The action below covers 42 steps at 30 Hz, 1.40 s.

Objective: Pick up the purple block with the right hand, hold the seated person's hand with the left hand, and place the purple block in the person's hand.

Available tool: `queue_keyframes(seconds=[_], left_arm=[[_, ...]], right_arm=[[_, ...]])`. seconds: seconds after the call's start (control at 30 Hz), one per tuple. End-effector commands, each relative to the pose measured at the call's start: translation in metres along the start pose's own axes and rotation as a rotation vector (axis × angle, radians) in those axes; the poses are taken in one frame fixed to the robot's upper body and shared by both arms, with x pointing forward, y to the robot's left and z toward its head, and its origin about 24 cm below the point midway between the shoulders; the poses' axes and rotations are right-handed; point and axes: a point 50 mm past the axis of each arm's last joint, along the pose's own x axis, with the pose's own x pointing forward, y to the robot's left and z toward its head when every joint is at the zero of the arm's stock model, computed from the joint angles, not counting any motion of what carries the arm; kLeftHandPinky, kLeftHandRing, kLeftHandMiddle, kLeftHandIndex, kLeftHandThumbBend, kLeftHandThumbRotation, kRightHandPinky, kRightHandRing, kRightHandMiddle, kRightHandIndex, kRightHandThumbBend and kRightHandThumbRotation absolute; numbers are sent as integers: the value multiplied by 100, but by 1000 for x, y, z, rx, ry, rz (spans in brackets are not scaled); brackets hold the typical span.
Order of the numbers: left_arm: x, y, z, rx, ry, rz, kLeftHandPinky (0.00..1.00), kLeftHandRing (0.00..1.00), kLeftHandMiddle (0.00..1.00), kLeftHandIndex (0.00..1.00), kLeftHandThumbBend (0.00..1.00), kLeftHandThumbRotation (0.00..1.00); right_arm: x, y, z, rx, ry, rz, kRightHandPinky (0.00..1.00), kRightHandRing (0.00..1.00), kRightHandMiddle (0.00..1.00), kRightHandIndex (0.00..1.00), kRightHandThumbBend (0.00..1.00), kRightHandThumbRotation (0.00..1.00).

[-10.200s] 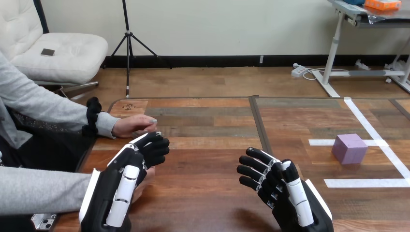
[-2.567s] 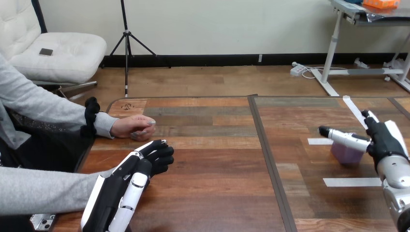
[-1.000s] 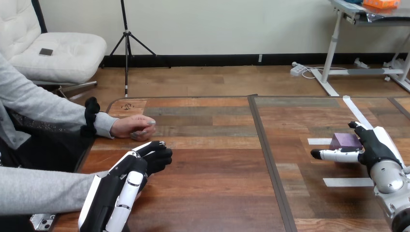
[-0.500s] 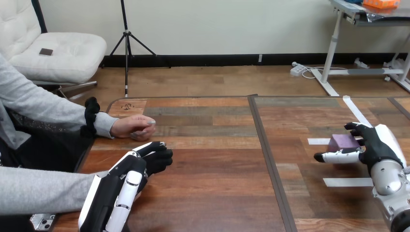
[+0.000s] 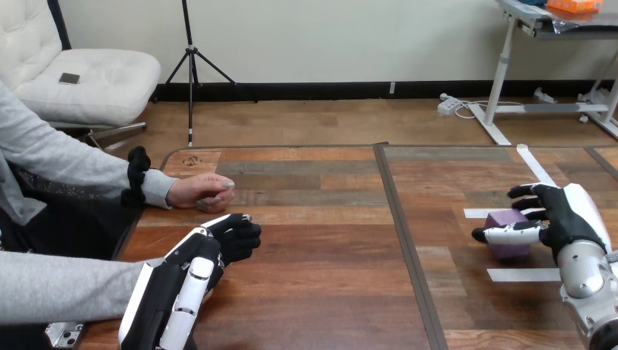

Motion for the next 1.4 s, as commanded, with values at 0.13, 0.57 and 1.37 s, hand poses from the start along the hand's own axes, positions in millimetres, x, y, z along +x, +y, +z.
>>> queue_keyframes(seconds=[0.13,0.57,1.37], left_arm=[[15,-2,10,-14,-85,-14,78,76,73,71,51,87],[16,-2,10,-17,-90,-13,79,77,74,69,53,86],[17,-2,12,-16,-93,-22,81,77,74,66,46,85]], right_arm=[[3,0,15,-16,-61,-16,64,70,70,71,91,0],[3,0,15,-2,-63,-10,60,66,68,68,89,0],[5,0,17,-56,-31,25,57,65,68,68,93,0]])
